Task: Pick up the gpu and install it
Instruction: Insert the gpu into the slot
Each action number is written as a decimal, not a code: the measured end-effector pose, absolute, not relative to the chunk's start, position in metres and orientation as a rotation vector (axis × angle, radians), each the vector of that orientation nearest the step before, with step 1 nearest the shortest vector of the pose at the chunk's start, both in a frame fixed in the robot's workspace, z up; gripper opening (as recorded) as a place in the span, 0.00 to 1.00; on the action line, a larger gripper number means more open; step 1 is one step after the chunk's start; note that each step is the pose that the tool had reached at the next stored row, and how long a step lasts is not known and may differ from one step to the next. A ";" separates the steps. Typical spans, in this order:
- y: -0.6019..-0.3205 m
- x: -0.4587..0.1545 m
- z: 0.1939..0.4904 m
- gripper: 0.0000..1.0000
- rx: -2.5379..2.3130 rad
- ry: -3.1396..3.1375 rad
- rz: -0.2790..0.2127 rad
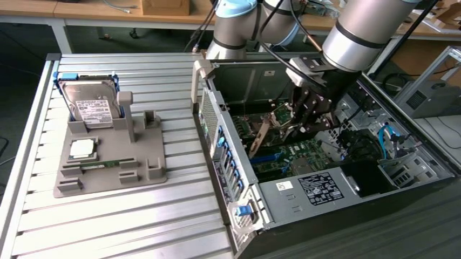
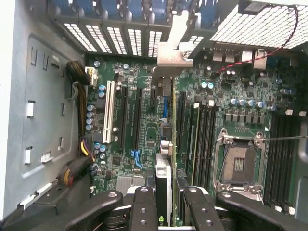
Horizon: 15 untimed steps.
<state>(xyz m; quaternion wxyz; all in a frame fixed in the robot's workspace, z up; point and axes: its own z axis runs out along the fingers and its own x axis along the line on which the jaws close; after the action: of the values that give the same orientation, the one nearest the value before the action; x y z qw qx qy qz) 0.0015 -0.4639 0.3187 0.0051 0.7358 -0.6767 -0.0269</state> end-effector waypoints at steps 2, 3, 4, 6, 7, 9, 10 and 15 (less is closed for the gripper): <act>-0.464 -0.002 0.318 0.27 2.304 -2.119 -0.084; -0.464 -0.004 0.318 0.27 2.304 -2.119 -0.084; -0.464 -0.005 0.317 0.27 2.304 -2.119 -0.084; -0.464 -0.005 0.315 0.27 2.301 -2.123 -0.084; -0.464 -0.005 0.315 0.27 2.294 -2.130 -0.084; -0.464 -0.005 0.313 0.27 2.269 -2.158 -0.084; -0.464 -0.005 0.313 0.27 2.256 -2.171 -0.084; -0.464 -0.007 0.310 0.27 2.239 -2.187 -0.082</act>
<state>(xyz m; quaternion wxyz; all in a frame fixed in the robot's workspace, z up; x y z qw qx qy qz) -0.0071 -0.4636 0.3105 0.0052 0.7152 -0.6985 -0.0261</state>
